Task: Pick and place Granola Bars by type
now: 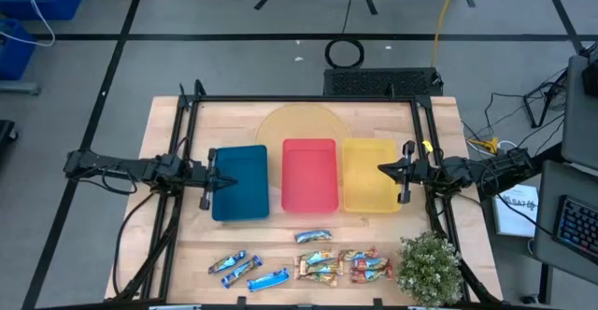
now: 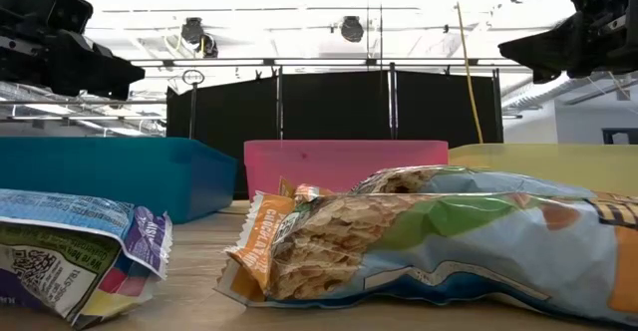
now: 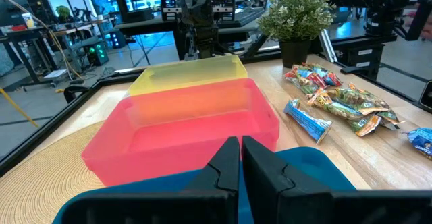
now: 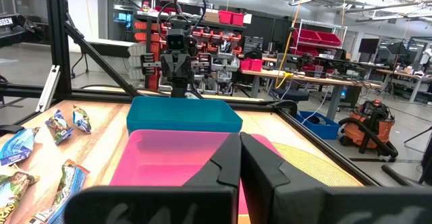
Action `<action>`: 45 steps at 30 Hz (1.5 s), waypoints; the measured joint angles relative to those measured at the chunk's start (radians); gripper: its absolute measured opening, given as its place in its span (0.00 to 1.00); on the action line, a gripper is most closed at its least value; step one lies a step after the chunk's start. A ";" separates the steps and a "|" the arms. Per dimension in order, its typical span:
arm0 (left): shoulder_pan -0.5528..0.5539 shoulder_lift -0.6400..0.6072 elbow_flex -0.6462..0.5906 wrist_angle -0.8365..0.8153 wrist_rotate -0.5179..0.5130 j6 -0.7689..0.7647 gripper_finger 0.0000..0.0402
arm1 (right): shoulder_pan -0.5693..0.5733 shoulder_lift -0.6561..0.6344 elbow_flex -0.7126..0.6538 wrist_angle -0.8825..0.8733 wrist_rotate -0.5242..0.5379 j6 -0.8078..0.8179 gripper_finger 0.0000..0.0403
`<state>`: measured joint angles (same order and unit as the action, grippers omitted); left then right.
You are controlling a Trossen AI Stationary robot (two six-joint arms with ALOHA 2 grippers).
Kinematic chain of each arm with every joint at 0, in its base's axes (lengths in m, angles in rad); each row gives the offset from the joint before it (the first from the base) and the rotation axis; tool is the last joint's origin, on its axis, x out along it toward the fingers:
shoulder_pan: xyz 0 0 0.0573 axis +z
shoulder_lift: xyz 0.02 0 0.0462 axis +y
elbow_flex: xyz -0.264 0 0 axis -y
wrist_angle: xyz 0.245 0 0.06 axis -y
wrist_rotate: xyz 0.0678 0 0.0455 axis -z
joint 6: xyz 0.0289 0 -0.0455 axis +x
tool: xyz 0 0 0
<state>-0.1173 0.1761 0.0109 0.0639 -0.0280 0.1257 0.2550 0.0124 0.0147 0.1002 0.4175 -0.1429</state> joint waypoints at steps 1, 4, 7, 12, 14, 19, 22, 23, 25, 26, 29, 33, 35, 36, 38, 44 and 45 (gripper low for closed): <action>0.000 0.000 0.000 0.000 0.000 0.000 0.06 | 0.000 0.000 0.000 0.000 0.000 0.000 0.00; 0.000 0.000 0.000 0.000 0.000 0.000 0.06 | 0.000 0.000 0.000 0.000 0.000 0.000 0.00; 0.000 0.000 0.000 0.000 0.000 0.000 0.06 | 0.000 0.000 0.000 0.000 0.000 0.000 0.00; 0.000 0.000 0.000 0.000 0.000 0.000 0.06 | 0.000 0.000 0.000 0.000 0.000 0.000 0.00; 0.000 0.000 0.000 0.000 0.000 0.000 0.06 | 0.000 0.000 0.000 0.000 0.000 0.000 0.00; 0.000 0.000 0.000 0.000 0.000 0.000 0.06 | 0.000 0.000 0.000 0.000 0.000 0.000 0.00; 0.000 0.000 0.000 0.000 0.000 0.000 0.06 | 0.000 0.000 0.000 0.000 0.000 0.000 0.00; 0.000 0.000 0.000 0.000 0.000 0.000 0.06 | 0.000 0.000 0.000 0.000 0.000 0.000 0.00; 0.000 0.000 0.000 0.006 0.000 -0.008 0.06 | 0.000 0.000 0.000 0.000 0.000 0.000 0.00; 0.000 0.000 0.000 0.014 0.000 -0.024 0.06 | 0.000 0.000 0.000 0.000 0.000 0.000 0.00; 0.000 0.000 0.000 0.022 0.000 -0.127 0.06 | 0.000 0.000 0.000 0.000 0.000 0.000 0.00; 0.000 0.000 0.000 0.059 0.000 -0.174 0.06 | 0.000 0.000 0.000 0.001 0.000 0.000 0.00; 0.000 0.000 0.000 0.091 0.000 -0.174 0.06 | 0.000 0.000 0.000 0.011 0.000 -0.001 0.00; 0.000 0.000 0.000 0.112 0.000 -0.174 0.06 | 0.000 0.000 0.000 0.021 0.000 -0.002 0.00; 0.000 0.000 0.000 0.157 0.000 -0.174 0.06 | 0.000 0.000 0.000 0.046 0.000 -0.002 0.00; 0.000 0.000 0.000 0.202 -0.015 -0.231 0.06 | 0.000 0.000 0.000 0.089 0.000 -0.009 0.00; 0.000 0.000 0.000 0.201 -0.037 -0.246 0.06 | 0.000 0.000 0.000 0.092 0.000 -0.009 0.00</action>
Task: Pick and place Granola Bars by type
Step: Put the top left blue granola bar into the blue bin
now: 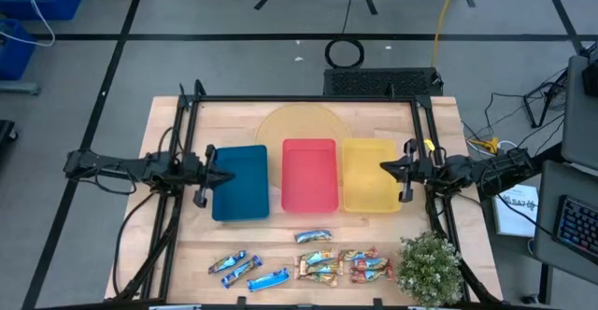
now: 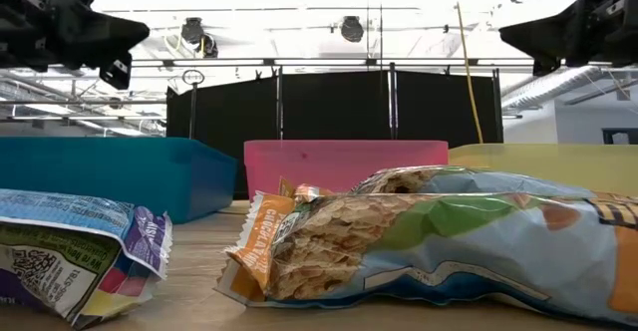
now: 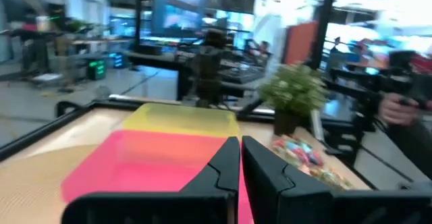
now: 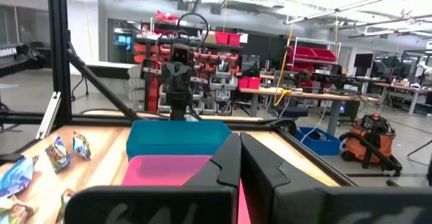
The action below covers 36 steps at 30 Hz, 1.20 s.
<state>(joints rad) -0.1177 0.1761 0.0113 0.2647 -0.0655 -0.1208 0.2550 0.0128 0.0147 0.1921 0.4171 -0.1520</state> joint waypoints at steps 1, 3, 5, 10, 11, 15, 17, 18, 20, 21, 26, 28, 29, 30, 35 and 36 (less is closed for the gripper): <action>0.000 0.000 0.000 0.000 -0.025 -0.016 0.06 | 0.000 0.000 0.000 0.000 0.000 0.001 0.00; 0.000 0.000 0.000 -0.005 -0.049 -0.045 0.06 | 0.000 0.000 0.000 0.000 0.000 0.001 0.00; 0.000 0.002 0.000 -0.007 -0.056 -0.058 0.06 | 0.000 0.000 0.000 0.000 0.000 0.001 0.00; 0.000 0.002 0.000 0.051 -0.006 -0.069 0.06 | 0.000 0.000 0.000 0.002 0.000 0.001 0.00; 0.000 0.003 0.000 0.078 0.026 -0.069 0.06 | 0.000 0.000 0.000 0.004 0.000 0.001 0.00; -0.033 0.011 0.083 -0.015 0.125 -0.083 0.06 | 0.000 0.000 0.000 0.018 0.000 0.001 0.00; -0.089 0.060 0.164 -0.171 0.086 -0.072 0.06 | 0.000 0.000 0.000 0.018 0.000 0.001 0.00; -0.126 0.107 0.206 -0.245 0.035 -0.074 0.06 | 0.000 0.000 0.000 0.018 0.000 0.001 0.00; -0.203 0.223 0.297 -0.366 -0.069 -0.100 0.06 | 0.000 0.000 0.000 0.017 0.000 0.001 0.00; -0.244 0.285 0.351 -0.418 -0.111 -0.122 0.06 | 0.000 0.000 0.000 0.017 0.000 0.001 0.00; -0.422 0.593 0.641 -0.756 -0.252 -0.324 0.06 | 0.000 0.000 0.000 0.014 0.000 0.001 0.00; -0.483 0.699 0.752 -0.924 -0.272 -0.454 0.06 | 0.000 0.000 0.000 0.013 0.000 0.001 0.00; -0.510 0.744 0.801 -0.994 -0.278 -0.522 0.06 | 0.000 0.000 0.000 0.013 0.000 0.002 0.00; -0.540 0.787 0.844 -1.051 -0.286 -0.596 0.06 | 0.000 0.000 0.000 0.013 0.000 0.001 0.00; -0.653 0.974 0.933 -1.151 -0.223 -0.900 0.06 | 0.000 0.000 0.000 0.012 -0.001 0.004 0.00; -0.671 1.004 0.935 -1.144 -0.190 -0.937 0.06 | 0.000 0.000 0.000 0.013 -0.001 0.009 0.00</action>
<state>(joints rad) -0.7882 1.1802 0.9465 -0.8792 -0.2554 -1.0574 0.2547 0.0127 0.0147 0.2047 0.4164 -0.1427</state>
